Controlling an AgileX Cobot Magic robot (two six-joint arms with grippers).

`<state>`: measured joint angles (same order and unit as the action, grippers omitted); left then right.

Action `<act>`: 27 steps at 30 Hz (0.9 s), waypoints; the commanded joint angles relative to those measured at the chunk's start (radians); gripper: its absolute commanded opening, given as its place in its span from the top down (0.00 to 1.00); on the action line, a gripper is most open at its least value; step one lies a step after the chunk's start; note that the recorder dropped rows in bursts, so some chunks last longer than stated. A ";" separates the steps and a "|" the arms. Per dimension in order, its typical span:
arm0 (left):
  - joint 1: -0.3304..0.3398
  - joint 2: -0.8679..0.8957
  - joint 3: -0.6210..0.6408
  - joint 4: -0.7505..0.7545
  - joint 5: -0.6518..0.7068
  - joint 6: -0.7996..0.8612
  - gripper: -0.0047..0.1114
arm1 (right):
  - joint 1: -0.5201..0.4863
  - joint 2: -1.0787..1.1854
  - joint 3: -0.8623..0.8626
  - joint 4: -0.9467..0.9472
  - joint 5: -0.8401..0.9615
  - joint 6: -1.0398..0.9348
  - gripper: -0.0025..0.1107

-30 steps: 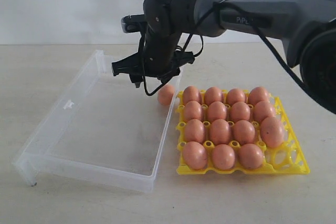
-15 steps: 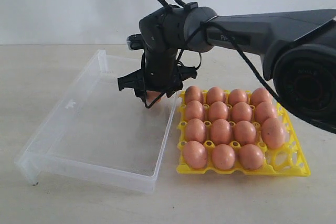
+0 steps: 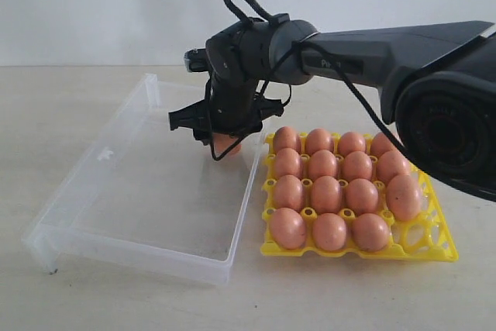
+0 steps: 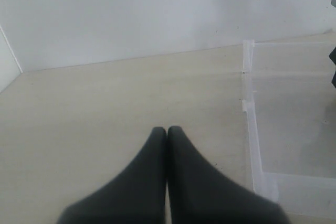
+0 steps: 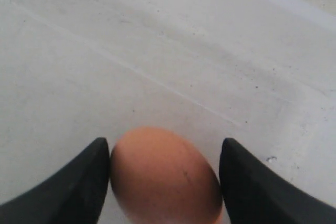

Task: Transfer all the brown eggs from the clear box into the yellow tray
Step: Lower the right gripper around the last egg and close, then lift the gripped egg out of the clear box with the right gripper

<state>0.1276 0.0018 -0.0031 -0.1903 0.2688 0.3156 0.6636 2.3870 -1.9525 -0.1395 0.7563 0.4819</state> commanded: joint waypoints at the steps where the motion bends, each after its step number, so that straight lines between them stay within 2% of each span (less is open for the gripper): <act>1: 0.001 -0.002 0.003 -0.007 -0.008 -0.009 1.00 | -0.004 -0.002 -0.005 -0.022 0.012 -0.001 0.64; 4: 0.001 -0.002 0.003 -0.007 -0.008 -0.009 1.00 | -0.004 -0.002 -0.005 -0.013 0.034 -0.046 0.91; 6: 0.001 -0.002 0.003 -0.007 -0.008 -0.009 1.00 | -0.004 -0.002 -0.005 0.007 0.042 -0.103 0.98; 19: 0.001 -0.002 0.003 -0.007 -0.008 -0.009 1.00 | -0.002 -0.052 -0.005 0.041 0.040 -0.178 0.98; 27: 0.001 -0.002 0.003 -0.007 -0.008 -0.009 1.00 | 0.057 -0.088 -0.003 0.049 0.023 -0.219 0.98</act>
<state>0.1276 0.0018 -0.0031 -0.1903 0.2688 0.3156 0.6950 2.3213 -1.9542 -0.0951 0.7963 0.2847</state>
